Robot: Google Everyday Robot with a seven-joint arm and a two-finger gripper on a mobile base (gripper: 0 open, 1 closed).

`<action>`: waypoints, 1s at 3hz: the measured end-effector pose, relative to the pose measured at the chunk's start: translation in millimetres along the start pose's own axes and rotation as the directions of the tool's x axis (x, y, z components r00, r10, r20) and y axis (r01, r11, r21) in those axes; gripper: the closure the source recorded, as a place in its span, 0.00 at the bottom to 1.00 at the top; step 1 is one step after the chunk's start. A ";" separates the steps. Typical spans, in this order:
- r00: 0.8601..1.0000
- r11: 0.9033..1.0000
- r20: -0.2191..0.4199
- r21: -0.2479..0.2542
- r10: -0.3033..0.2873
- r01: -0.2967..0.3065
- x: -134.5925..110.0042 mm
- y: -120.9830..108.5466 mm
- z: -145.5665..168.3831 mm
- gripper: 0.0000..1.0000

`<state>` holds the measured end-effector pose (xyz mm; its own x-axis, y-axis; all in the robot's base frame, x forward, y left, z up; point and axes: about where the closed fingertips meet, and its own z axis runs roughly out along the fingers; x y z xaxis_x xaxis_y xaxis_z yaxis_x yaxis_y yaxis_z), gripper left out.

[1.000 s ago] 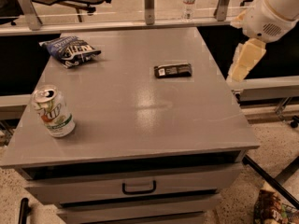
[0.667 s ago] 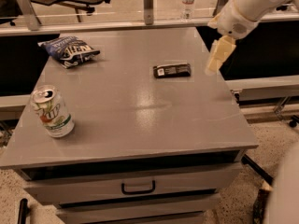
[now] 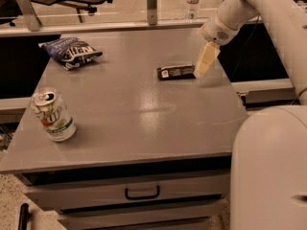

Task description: Pick rxbar chocolate

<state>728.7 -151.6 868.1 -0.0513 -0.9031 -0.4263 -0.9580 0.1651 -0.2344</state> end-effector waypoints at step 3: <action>0.994 0.986 0.101 -0.156 -0.041 0.056 -55.6 33.6 51.7 0.00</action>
Offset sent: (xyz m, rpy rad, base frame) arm -0.0216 0.0819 -0.0169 0.1194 0.1145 0.1754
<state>713.9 -75.3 838.7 0.0165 -0.8642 -0.5029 -0.9916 0.0502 -0.1189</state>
